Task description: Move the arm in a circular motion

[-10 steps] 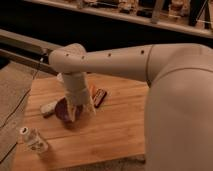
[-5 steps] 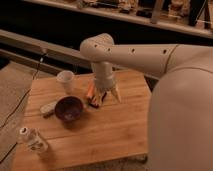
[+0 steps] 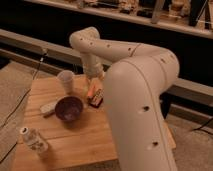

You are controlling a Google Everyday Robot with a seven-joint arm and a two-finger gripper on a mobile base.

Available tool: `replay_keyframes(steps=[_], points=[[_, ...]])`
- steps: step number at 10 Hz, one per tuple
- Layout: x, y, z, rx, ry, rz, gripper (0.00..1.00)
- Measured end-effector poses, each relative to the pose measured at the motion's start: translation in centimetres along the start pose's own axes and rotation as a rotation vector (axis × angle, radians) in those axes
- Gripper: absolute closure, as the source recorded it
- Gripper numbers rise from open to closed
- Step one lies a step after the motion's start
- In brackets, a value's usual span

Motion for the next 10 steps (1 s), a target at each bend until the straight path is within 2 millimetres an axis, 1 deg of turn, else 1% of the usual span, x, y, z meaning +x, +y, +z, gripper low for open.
replay_keyframes(steps=[1, 2, 3, 4, 5, 6, 7, 9, 10], points=[[-0.1, 3.9, -0.3, -0.010, -0.003, -0.075, 0.35], [0.2, 5.6, -0.5, -0.017, -0.002, -0.112, 0.35], [1.1, 7.8, -0.5, -0.025, 0.001, -0.165, 0.35], [2.3, 10.0, -0.5, -0.039, 0.006, -0.221, 0.35], [3.9, 11.8, -0.4, -0.053, 0.014, -0.269, 0.35], [5.4, 12.9, -0.3, -0.067, 0.024, -0.304, 0.35], [7.3, 13.7, -0.1, -0.082, 0.040, -0.336, 0.35], [10.6, 13.6, 0.3, -0.102, 0.069, -0.356, 0.35], [12.4, 13.0, 0.6, -0.109, 0.087, -0.358, 0.35]])
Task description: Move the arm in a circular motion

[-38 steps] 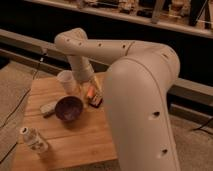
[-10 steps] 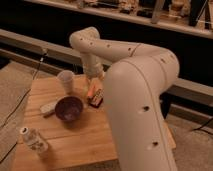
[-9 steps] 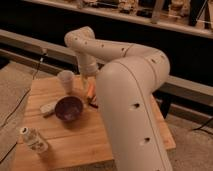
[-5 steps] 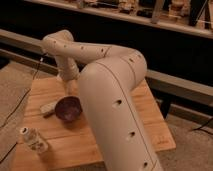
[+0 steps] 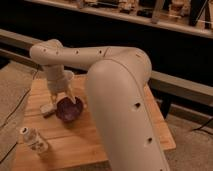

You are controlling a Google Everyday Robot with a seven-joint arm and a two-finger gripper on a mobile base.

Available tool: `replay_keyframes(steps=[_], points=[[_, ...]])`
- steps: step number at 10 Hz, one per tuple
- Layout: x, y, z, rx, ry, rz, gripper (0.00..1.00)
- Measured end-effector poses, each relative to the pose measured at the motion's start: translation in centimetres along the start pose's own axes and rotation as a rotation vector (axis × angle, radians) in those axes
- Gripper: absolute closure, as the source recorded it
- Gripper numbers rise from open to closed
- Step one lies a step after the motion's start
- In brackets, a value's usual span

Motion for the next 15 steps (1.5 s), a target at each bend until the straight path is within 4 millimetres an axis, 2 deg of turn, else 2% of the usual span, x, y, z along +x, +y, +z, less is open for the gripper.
replay_keyframes(steps=[2, 4, 6, 7, 8, 9, 10, 11, 13, 15], points=[[4.0, -1.4, 1.1, -0.025, 0.044, 0.034, 0.35], [6.9, -4.2, 2.0, -0.033, 0.079, 0.098, 0.35], [8.3, -8.0, 2.5, -0.025, 0.095, 0.182, 0.35], [8.2, -10.9, 2.3, -0.010, 0.089, 0.242, 0.35], [7.1, -13.9, 1.7, 0.012, 0.076, 0.300, 0.35], [6.0, -15.5, 1.3, 0.027, 0.065, 0.331, 0.35], [4.2, -17.2, 0.7, 0.049, 0.051, 0.359, 0.35], [1.2, -18.2, 0.2, 0.072, 0.024, 0.372, 0.35], [-3.2, -18.0, -0.1, 0.087, -0.024, 0.352, 0.35], [-7.4, -15.8, -0.4, 0.082, -0.079, 0.299, 0.35]])
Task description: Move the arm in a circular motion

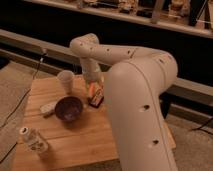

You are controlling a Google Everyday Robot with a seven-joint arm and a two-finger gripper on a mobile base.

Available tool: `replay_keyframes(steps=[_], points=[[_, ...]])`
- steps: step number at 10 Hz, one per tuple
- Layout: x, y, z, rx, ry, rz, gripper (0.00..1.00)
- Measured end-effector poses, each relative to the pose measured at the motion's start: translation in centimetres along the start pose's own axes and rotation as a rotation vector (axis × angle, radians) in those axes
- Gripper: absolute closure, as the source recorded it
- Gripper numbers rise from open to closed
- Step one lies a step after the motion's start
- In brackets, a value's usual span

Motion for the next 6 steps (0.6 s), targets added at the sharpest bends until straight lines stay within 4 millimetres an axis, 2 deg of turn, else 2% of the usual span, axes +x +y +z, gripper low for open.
replay_keyframes(steps=[1, 3, 5, 6], points=[[-1.1, 2.4, -0.4, -0.017, -0.028, -0.041, 0.35], [-1.5, 7.4, -1.4, -0.062, -0.065, -0.133, 0.35], [0.3, 11.0, -1.7, -0.109, -0.065, -0.209, 0.35], [1.9, 12.5, -1.7, -0.139, -0.053, -0.242, 0.35]])
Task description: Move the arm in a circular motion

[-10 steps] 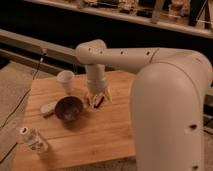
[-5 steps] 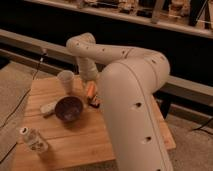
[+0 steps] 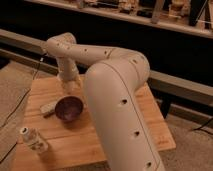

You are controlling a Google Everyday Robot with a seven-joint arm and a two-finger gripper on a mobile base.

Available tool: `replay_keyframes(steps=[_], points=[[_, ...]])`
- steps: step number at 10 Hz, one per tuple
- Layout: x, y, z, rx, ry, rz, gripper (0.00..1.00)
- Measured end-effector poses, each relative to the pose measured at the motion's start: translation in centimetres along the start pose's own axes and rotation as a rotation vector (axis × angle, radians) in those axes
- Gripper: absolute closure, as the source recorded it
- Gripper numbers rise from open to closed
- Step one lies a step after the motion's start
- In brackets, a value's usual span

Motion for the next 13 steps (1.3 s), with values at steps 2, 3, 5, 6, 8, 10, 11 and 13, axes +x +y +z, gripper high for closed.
replay_keyframes(steps=[2, 3, 5, 6, 8, 10, 11, 13], points=[[2.6, 1.8, 0.2, -0.052, 0.013, -0.035, 0.35], [4.5, 1.8, 0.2, -0.073, 0.004, -0.049, 0.35], [6.7, 0.2, 0.3, -0.062, -0.019, -0.061, 0.35], [8.0, -2.0, 0.3, -0.037, -0.030, -0.051, 0.35], [9.5, -6.2, -0.1, 0.015, -0.060, -0.014, 0.35], [9.0, -10.4, -1.1, 0.081, -0.113, 0.026, 0.35], [8.0, -11.6, -1.4, 0.106, -0.142, 0.034, 0.35], [4.7, -12.4, -1.7, 0.143, -0.204, 0.040, 0.35]])
